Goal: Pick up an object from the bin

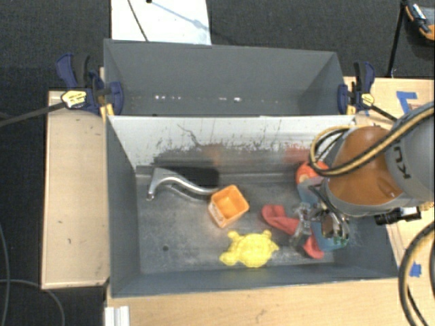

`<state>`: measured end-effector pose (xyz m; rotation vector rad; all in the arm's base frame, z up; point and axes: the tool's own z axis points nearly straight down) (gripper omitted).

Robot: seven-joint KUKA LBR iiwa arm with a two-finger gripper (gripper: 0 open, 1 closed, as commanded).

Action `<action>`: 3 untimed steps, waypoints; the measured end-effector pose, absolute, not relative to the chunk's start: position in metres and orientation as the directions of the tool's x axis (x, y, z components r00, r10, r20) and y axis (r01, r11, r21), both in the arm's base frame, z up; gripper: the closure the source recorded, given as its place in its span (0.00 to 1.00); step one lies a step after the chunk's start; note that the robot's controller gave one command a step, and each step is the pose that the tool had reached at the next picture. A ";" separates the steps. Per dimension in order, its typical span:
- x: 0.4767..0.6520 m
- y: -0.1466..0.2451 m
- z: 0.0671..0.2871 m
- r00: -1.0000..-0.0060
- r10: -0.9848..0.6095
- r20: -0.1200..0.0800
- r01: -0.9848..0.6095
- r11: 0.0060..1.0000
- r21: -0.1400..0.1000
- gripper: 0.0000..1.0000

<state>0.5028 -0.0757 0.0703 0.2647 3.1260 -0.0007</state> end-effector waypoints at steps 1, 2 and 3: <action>0.503 -0.076 0.070 -0.986 0.168 -0.004 0.168 0.986 0.000 1.00; 0.501 -0.075 0.074 -0.986 0.168 0.000 0.168 0.986 0.000 1.00; 0.500 -0.075 0.093 -0.986 0.167 0.005 0.167 0.986 0.000 1.00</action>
Offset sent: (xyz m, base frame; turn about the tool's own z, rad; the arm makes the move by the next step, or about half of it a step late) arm 0.0000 0.0001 0.0607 0.0000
